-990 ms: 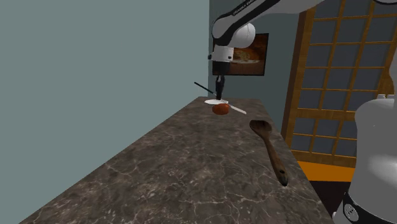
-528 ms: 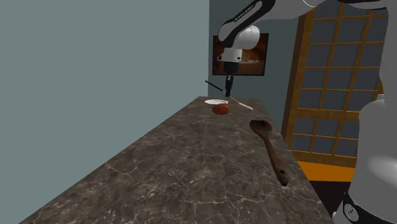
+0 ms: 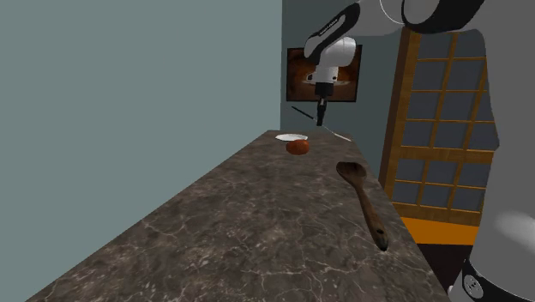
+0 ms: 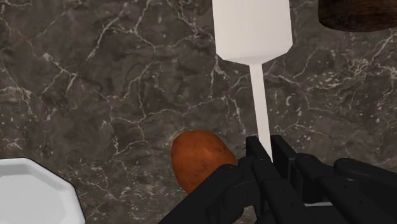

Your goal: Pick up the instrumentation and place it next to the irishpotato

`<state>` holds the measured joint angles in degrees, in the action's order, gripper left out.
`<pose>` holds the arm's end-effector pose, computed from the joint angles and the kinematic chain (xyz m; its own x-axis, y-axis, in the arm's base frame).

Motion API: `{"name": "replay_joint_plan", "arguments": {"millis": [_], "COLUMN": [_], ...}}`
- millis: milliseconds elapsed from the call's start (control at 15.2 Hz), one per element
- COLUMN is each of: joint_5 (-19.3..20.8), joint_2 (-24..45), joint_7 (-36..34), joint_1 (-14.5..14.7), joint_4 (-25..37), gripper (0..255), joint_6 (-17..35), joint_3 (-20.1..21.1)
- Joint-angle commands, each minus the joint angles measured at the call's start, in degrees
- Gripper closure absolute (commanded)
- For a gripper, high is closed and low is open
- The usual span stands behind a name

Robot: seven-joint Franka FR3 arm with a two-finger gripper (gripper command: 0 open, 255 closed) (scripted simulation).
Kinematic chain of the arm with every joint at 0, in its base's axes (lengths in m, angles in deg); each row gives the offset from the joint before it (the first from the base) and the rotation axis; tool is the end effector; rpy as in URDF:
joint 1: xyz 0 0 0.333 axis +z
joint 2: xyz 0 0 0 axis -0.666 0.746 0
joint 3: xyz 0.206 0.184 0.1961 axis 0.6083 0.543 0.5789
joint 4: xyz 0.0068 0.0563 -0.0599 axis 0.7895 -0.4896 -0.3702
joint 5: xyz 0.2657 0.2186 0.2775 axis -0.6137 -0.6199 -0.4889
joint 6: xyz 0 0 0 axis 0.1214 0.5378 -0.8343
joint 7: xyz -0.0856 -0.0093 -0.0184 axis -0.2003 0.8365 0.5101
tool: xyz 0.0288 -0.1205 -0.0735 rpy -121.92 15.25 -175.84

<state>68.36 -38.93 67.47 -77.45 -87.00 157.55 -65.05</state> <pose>0.2496 -0.6410 0.4585 0.9732 -0.2203 0.0656 -0.2208 -0.9753 -0.0003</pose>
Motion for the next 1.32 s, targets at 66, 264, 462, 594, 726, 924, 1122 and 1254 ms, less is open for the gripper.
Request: {"name": "replay_joint_plan", "arguments": {"millis": [66, 264, 462, 594, 726, 924, 1122, 1254], "joint_5": [-3.4, -6.5, -9.4, -11.0, -11.0, -11.2, -11.4, -11.6], "joint_2": [5.4, 10.9, 16.9, 20.6, 20.6, 20.6, 20.8, 21.0], "joint_7": [4.8, 8.4, 11.3, 12.6, 12.9, 13.3, 13.7, 14.0], "joint_1": [-4.7, -10.0, -16.0, -19.6, -19.2, -18.6, -18.2, -18.0], "joint_4": [5.9, 13.3, 22.3, 27.6, 25.8, 23.5, 21.4, 20.1], "gripper": [255, 255, 255, 255, 255, 255, 255, 255], "joint_6": [-2.0, -5.0, -8.8, -10.5, -8.9, -6.7, -4.5, -3.2], "joint_3": [-0.3, 0.0, 0.8, 1.5, 1.5, 1.6, 1.7, 1.8]}}
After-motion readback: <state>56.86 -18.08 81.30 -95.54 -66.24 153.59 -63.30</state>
